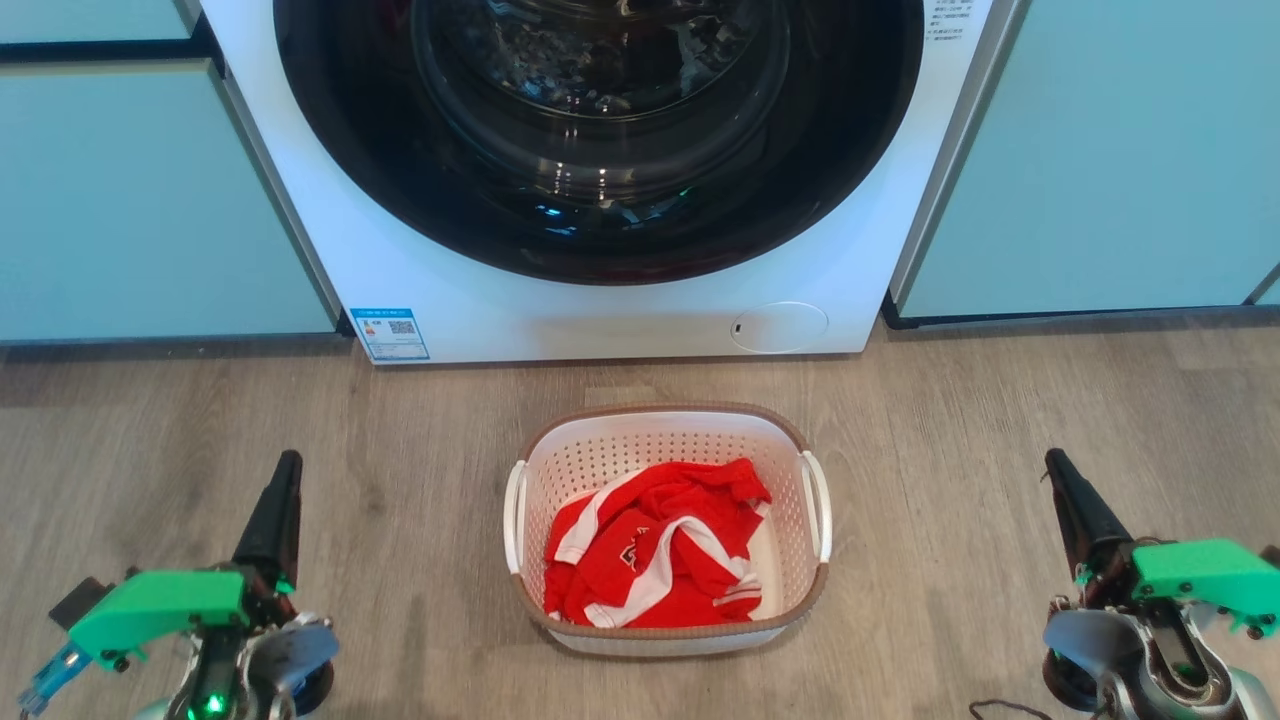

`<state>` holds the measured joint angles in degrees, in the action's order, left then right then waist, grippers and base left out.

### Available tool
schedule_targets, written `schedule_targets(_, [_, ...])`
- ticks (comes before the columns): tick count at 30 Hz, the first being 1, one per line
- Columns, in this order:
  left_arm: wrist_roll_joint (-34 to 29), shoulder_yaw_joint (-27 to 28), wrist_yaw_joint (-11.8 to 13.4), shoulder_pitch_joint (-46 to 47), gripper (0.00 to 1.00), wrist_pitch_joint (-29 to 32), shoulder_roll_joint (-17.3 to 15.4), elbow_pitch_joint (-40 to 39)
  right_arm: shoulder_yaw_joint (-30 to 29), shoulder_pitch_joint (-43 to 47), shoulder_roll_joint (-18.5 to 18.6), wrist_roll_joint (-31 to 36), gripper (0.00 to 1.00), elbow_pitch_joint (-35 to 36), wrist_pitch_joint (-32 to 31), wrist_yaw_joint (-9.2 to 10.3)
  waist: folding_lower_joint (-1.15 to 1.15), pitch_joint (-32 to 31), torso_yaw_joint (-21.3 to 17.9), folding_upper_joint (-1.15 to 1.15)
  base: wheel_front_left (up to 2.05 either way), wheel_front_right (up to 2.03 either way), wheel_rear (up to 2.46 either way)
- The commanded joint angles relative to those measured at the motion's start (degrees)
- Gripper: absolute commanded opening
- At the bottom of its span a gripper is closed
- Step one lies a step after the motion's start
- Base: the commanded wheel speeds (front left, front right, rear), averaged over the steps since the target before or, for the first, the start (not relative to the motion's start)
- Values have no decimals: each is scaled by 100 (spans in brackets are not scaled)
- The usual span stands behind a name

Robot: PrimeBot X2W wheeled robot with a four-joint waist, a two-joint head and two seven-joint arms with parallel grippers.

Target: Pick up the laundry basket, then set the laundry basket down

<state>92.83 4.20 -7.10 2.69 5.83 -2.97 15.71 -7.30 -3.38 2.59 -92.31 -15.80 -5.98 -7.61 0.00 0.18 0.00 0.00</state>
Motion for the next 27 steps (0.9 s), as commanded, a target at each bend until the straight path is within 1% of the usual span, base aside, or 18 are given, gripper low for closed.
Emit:
schedule_targets(1, [-38, 197, -38, 346, 0, 38, -19, -167, 91, -279, 42, 5, 0, 179, -40, 12, 0, 0, 0, 0, 0, 0, 0])
schedule_targets(27, [-49, 210, -38, 348, 0, 48, -10, -166, 84, -280, 38, 10, 0, 178, -45, 12, 0, 0, 0, 0, 0, 0, 0])
